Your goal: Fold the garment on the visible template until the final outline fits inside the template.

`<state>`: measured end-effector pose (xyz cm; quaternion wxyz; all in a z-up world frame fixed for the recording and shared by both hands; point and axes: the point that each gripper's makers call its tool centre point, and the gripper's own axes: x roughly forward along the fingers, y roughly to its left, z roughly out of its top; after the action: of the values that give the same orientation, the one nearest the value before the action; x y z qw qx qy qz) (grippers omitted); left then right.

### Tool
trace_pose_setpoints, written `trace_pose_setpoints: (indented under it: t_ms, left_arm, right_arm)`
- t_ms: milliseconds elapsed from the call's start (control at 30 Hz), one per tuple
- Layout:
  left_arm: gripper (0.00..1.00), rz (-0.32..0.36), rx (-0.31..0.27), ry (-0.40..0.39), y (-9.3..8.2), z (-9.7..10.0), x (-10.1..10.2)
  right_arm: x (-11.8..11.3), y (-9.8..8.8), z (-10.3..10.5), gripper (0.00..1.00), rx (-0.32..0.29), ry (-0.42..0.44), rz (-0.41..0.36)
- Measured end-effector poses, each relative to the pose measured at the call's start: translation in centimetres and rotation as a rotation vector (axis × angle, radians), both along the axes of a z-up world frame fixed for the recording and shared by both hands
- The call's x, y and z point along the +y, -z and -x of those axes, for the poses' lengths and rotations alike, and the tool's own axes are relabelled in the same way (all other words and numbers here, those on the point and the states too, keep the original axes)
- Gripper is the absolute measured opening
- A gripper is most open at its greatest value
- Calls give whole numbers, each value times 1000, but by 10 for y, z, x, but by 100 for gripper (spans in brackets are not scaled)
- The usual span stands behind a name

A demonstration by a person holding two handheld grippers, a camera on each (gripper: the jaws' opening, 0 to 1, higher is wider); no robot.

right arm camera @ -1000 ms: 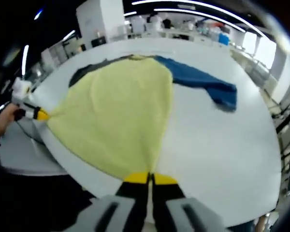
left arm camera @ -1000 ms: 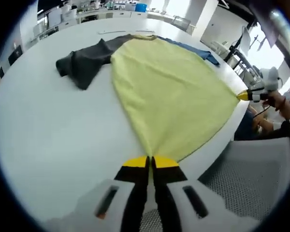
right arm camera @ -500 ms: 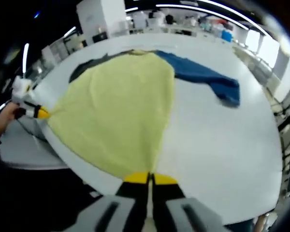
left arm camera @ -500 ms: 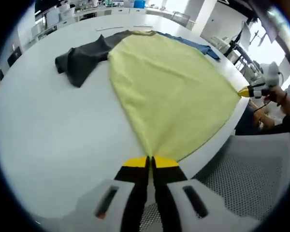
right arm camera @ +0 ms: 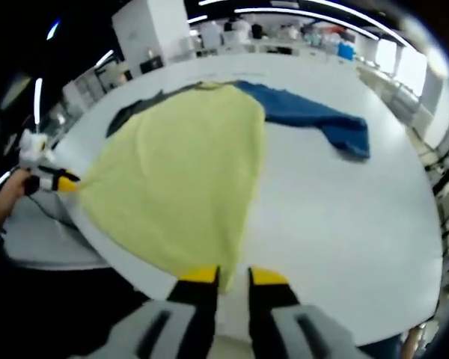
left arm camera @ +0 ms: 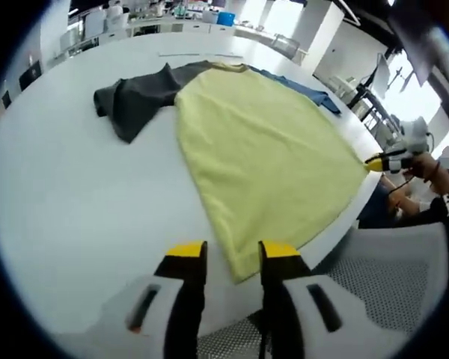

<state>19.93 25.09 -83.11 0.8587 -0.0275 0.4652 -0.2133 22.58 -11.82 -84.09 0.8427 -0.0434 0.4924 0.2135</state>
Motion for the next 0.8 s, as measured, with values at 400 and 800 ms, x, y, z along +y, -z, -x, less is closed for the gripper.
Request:
trace_pose_setpoints:
  t_ms: [400,800]
  left_arm:
    - [70,-1,-90,41,-12,-15,-8]
    - [99,-25,-167,22,-24,-29,-3]
  right_arm:
    - [-18,-23,-30,46,-127,-19,15]
    - [-31,-32,-73,57,-246,-107,46]
